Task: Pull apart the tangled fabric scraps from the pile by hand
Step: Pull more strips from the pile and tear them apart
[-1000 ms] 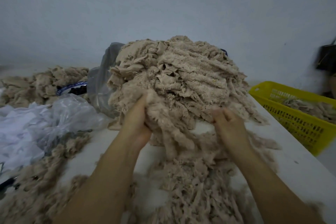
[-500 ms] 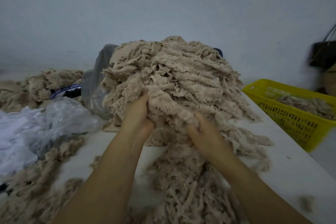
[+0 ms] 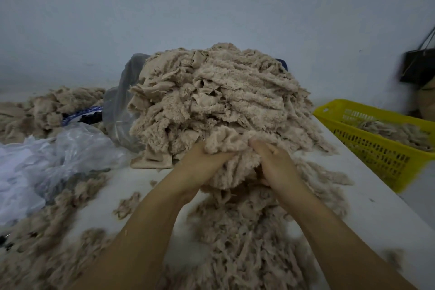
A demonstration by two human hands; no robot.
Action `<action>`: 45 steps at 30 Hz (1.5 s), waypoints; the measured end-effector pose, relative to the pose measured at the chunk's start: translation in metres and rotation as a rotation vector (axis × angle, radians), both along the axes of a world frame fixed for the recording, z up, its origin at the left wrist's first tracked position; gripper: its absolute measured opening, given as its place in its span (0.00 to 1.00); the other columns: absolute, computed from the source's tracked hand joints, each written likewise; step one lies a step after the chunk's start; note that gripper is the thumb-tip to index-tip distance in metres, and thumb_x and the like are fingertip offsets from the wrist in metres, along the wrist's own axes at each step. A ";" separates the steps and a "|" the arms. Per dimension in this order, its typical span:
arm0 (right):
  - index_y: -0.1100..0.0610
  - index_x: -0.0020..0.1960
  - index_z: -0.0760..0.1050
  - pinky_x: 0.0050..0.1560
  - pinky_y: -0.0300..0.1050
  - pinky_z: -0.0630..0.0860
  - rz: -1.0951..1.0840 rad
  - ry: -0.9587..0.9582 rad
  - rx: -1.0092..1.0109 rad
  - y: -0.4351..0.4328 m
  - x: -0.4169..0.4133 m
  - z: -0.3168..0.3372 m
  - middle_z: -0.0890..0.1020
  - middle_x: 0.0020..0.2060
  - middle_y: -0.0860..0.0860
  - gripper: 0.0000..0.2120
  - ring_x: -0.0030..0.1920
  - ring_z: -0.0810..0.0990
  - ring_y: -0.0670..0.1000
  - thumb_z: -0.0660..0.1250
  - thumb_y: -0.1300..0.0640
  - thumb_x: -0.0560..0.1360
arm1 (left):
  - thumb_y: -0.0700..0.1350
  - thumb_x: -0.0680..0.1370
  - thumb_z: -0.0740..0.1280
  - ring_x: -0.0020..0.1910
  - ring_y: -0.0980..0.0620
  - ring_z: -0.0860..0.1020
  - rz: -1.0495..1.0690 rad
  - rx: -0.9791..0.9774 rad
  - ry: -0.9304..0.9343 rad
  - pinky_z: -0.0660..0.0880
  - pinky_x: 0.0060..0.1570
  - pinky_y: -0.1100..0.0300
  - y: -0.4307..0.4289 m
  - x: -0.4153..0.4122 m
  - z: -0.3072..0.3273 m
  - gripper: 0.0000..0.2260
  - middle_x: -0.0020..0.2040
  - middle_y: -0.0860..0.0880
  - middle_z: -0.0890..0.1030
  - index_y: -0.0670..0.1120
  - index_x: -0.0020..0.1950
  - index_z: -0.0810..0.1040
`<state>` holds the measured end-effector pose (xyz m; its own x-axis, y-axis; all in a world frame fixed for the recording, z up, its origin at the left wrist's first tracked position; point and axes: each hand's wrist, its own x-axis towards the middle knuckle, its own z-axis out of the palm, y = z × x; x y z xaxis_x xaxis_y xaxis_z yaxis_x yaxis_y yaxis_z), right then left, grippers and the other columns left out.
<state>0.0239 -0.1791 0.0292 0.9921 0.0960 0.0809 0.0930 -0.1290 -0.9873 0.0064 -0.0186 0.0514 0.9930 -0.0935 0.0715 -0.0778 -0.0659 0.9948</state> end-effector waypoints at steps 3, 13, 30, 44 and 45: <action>0.55 0.49 0.74 0.46 0.41 0.77 0.042 -0.082 -0.039 -0.003 0.002 -0.001 0.76 0.52 0.59 0.18 0.49 0.74 0.64 0.61 0.39 0.78 | 0.45 0.79 0.69 0.49 0.57 0.84 0.017 -0.149 0.054 0.80 0.50 0.59 0.005 0.003 -0.006 0.06 0.47 0.58 0.86 0.56 0.52 0.80; 0.47 0.39 0.78 0.33 0.39 0.73 -0.055 -0.043 0.361 -0.008 0.009 0.000 0.79 0.31 0.45 0.16 0.31 0.75 0.46 0.60 0.43 0.81 | 0.44 0.76 0.68 0.48 0.56 0.85 -0.144 -0.235 0.064 0.81 0.41 0.63 0.014 -0.004 -0.012 0.07 0.47 0.54 0.87 0.51 0.53 0.80; 0.50 0.69 0.73 0.59 0.52 0.80 0.319 0.062 0.274 0.011 0.007 -0.011 0.82 0.61 0.49 0.43 0.61 0.81 0.51 0.71 0.26 0.62 | 0.48 0.80 0.68 0.44 0.60 0.85 -0.035 -0.172 -0.087 0.80 0.39 0.67 -0.009 0.010 0.010 0.12 0.43 0.57 0.87 0.61 0.40 0.87; 0.64 0.71 0.66 0.62 0.49 0.76 -0.308 0.048 1.385 -0.083 0.036 0.001 0.72 0.67 0.57 0.37 0.65 0.74 0.56 0.62 0.35 0.77 | 0.68 0.73 0.68 0.60 0.63 0.73 -0.085 0.328 -0.052 0.72 0.51 0.64 -0.016 0.019 -0.013 0.23 0.64 0.63 0.73 0.65 0.66 0.70; 0.65 0.76 0.61 0.66 0.51 0.73 -0.334 0.138 1.286 -0.080 0.036 -0.004 0.68 0.70 0.57 0.42 0.69 0.71 0.57 0.61 0.33 0.76 | 0.68 0.73 0.68 0.57 0.67 0.72 -0.168 0.497 -0.014 0.71 0.49 0.67 -0.017 0.017 -0.021 0.26 0.61 0.64 0.73 0.62 0.68 0.70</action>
<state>0.0600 -0.2587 0.0257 0.9603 -0.2198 -0.1718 0.1297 0.8971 -0.4223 0.0237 -0.0351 0.0306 0.9606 -0.2779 -0.0089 -0.1411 -0.5149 0.8456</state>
